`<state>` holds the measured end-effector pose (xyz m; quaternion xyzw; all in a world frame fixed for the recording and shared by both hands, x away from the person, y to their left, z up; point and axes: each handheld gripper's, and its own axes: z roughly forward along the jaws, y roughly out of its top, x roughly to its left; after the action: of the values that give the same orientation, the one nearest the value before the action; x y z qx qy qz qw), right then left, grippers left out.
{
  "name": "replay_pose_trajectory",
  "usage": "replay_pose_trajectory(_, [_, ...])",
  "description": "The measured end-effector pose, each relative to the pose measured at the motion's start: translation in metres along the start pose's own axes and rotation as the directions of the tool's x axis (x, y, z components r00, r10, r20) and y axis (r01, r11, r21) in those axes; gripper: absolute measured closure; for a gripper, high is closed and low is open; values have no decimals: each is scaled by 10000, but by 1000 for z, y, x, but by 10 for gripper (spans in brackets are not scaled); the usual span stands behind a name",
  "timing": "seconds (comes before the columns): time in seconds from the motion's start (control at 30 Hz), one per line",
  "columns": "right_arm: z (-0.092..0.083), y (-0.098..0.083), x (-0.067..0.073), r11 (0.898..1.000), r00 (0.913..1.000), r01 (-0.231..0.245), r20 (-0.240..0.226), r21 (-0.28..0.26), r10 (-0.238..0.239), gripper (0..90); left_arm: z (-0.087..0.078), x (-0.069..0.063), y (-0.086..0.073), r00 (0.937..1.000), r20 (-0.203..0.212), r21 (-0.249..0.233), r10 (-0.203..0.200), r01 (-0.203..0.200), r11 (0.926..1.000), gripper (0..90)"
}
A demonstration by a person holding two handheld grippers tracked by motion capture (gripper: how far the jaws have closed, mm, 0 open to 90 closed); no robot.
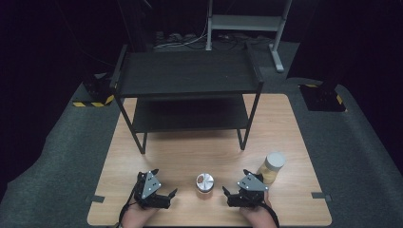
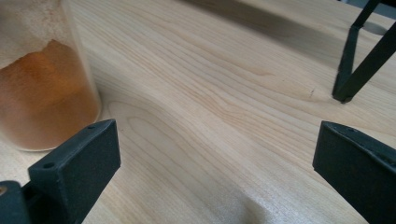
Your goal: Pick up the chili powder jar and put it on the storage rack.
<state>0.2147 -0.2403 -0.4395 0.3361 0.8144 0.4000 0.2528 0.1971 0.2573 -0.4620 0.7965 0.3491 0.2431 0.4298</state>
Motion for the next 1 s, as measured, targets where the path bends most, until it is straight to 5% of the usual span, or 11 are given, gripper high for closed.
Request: replay_pose_trajectory(1.0, [-3,-7,-6,9992,9998,-171,-98,-355,168,4,1,0,2,9997,-117,121,-225,227,9997,8])
